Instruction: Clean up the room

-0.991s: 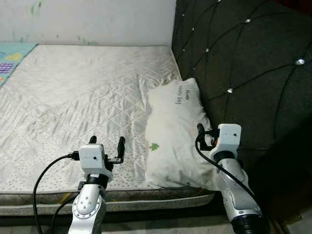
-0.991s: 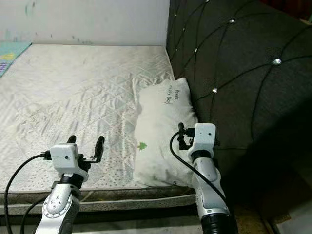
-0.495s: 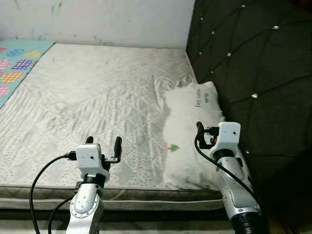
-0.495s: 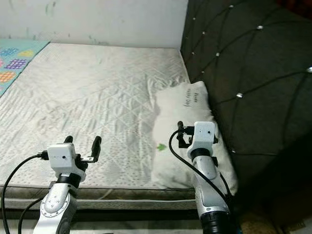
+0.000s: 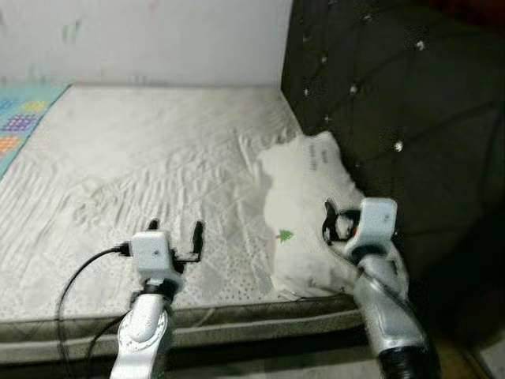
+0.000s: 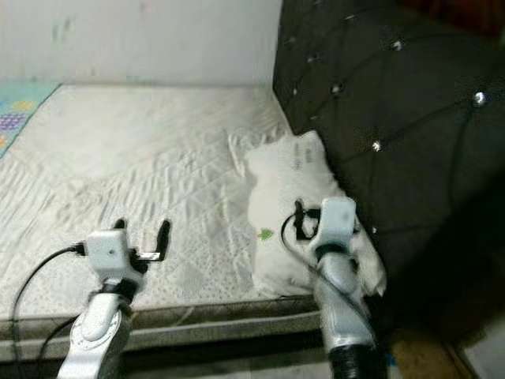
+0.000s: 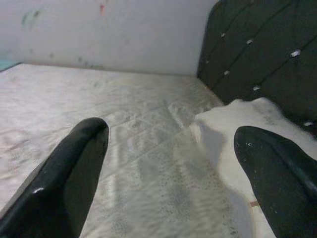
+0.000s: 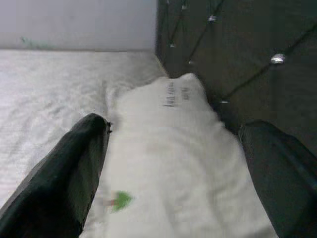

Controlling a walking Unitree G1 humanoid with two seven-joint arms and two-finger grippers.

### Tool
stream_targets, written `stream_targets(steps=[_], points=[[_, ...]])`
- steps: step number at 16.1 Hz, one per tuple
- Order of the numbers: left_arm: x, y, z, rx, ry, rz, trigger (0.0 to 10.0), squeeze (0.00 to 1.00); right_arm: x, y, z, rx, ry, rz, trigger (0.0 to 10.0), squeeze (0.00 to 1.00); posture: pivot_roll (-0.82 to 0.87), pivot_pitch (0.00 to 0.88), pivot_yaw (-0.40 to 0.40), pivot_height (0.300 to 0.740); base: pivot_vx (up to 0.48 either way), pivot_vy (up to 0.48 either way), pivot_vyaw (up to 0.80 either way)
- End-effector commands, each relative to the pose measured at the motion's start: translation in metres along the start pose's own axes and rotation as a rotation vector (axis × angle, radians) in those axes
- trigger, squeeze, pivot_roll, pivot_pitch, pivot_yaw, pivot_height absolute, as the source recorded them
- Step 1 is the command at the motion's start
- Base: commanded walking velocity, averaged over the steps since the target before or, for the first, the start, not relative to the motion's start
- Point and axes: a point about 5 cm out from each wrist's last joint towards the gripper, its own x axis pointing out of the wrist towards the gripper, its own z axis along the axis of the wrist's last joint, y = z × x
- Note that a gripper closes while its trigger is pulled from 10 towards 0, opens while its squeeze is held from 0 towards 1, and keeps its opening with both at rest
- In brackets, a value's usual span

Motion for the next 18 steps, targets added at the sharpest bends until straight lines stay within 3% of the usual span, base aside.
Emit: stream_targets(steps=[1, 18], points=[[0.0000, -0.0008, 0.0001, -0.006, 0.000, -0.004, 10.0, 0.00, 0.0028, -0.0006, 0.0064, -0.008, -0.020, 0.007, 10.0, 0.00, 0.07, 0.000, -0.013, 0.740, 0.000, 0.420, 0.00], [0.0027, -0.0029, -0.0031, -0.020, 0.007, 0.005, 10.0, 0.00, 0.0055, 0.0024, 0.0102, -0.052, -0.039, 0.042, 10.0, 0.00, 0.05, 0.002, -0.016, 0.740, 0.000, 0.418, 0.00]])
